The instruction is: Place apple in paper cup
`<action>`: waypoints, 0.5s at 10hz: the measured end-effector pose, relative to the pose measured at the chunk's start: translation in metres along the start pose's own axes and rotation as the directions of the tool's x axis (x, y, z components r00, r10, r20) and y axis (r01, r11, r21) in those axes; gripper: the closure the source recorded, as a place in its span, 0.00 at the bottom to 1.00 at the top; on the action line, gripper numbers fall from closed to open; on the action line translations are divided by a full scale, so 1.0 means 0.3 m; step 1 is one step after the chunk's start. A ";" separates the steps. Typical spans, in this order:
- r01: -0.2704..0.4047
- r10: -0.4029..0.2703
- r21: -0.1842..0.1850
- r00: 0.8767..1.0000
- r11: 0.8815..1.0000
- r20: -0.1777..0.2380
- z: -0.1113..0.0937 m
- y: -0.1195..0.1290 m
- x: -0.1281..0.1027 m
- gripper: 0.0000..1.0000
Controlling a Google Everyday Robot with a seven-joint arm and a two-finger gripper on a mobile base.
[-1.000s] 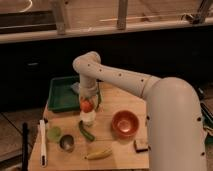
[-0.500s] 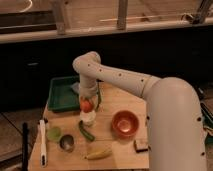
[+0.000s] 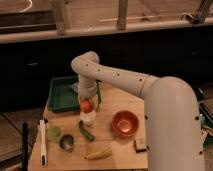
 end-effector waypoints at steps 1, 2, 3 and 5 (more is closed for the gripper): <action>0.003 -0.003 0.000 1.000 1.000 -0.002 -0.002 0.000 -0.001 0.20; 0.006 -0.006 0.000 1.000 1.000 -0.003 -0.004 0.001 -0.003 0.20; 0.011 -0.011 0.000 1.000 1.000 -0.005 -0.007 0.002 -0.007 0.20; 0.016 -0.016 0.001 1.000 1.000 -0.015 -0.015 0.007 -0.012 0.20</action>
